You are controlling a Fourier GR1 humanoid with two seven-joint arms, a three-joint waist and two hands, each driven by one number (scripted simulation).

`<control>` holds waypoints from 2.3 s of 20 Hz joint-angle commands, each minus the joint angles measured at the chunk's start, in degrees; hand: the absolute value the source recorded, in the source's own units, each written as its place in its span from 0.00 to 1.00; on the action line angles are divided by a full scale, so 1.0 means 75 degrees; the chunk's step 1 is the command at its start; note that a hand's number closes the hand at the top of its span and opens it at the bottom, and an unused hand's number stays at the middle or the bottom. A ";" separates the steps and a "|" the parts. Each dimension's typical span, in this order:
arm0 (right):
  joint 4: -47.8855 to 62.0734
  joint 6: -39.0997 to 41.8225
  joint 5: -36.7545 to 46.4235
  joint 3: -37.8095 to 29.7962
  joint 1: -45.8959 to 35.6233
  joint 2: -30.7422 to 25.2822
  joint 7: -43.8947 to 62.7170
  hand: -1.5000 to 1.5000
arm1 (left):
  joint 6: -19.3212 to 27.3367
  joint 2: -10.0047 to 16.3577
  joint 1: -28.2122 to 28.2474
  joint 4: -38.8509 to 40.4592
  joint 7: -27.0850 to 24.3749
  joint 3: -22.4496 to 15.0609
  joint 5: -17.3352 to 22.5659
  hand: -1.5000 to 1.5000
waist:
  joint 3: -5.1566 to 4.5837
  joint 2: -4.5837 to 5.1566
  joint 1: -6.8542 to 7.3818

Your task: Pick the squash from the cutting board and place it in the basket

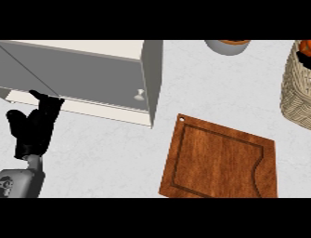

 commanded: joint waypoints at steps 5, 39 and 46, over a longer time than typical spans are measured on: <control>0.0613 -0.0650 0.0200 -0.0032 0.0212 0.0055 -0.0247 1.00 | 0.0125 0.0063 -0.0665 -0.0076 0.0001 0.0207 -0.0059 0.50 | 0.0082 0.0043 0.0037; 0.1540 0.0480 0.0441 0.0054 0.0174 -0.0033 0.0935 1.00 | -0.0275 0.0333 -0.0583 -0.0199 0.0056 0.0452 0.0121 0.50 | 0.0088 0.0068 0.0165; 0.1036 -0.0086 -0.0858 -0.1208 0.0244 -0.0178 -0.0058 0.00 | -0.0031 0.0091 -0.0382 0.0086 -0.0380 0.0347 -0.0123 0.50 | 0.0094 0.0045 0.0026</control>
